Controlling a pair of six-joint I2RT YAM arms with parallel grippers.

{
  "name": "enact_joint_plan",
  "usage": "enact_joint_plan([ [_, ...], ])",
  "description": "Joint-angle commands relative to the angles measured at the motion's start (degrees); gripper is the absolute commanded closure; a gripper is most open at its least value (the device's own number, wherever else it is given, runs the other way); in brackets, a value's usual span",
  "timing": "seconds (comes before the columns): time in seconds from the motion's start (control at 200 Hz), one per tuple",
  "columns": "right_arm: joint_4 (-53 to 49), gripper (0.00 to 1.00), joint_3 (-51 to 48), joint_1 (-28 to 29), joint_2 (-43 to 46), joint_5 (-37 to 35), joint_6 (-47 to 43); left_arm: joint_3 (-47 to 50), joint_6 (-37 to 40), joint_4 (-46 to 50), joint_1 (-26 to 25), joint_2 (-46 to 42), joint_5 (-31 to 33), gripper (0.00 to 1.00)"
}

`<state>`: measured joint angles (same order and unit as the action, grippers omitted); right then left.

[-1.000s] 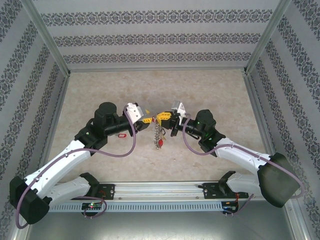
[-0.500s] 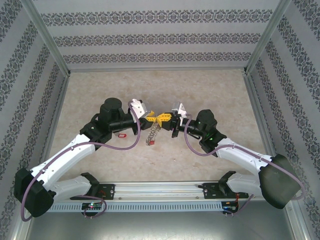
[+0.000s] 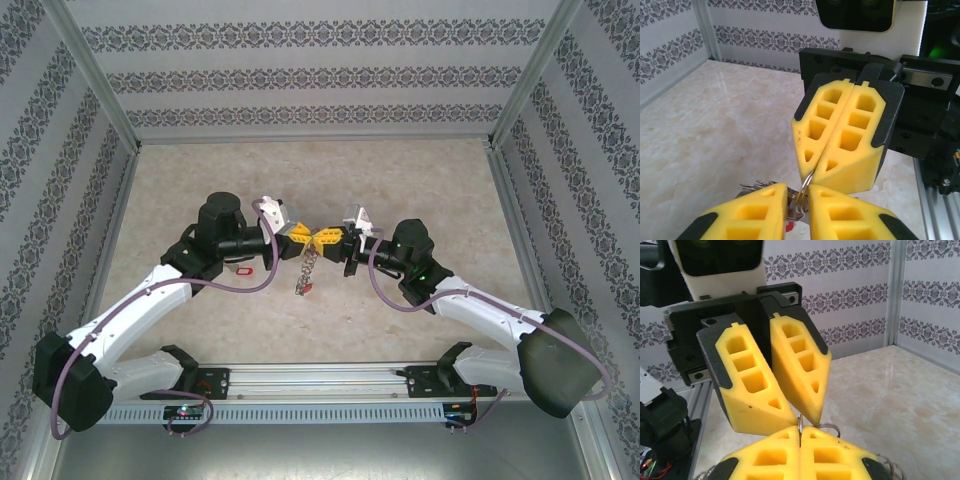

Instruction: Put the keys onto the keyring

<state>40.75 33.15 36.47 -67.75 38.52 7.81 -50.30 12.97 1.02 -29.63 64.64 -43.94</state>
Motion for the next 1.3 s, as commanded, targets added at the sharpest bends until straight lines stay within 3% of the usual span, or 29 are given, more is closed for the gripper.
enact_joint_plan([
  [0.0, 5.1, 1.0, 2.2, -0.6, 1.2, 3.2, 0.9, 1.3, -2.2, -3.2, 1.5, 0.5, -7.3, 0.78],
  [0.275, 6.1, 1.0, 3.6, -1.3, 0.7, 6.8, 2.3, 2.8, -2.0, -4.6, 4.0, -0.1, -15.7, 0.77],
  [0.44, 5.8, 1.0, 5.4, -1.1, -1.1, 9.7, 2.9, 2.3, -2.1, -6.2, 4.1, 0.0, -16.2, 0.82],
  [0.555, 5.7, 1.0, 6.0, -0.7, -1.8, 10.2, 2.8, 1.1, -2.5, -6.2, 4.1, 0.1, -15.7, 0.76],
  [1.294, 4.1, 1.0, 5.8, -0.8, -2.1, 10.3, 1.2, 1.0, -1.5, -0.1, 8.0, -4.4, -16.3, 0.73],
])
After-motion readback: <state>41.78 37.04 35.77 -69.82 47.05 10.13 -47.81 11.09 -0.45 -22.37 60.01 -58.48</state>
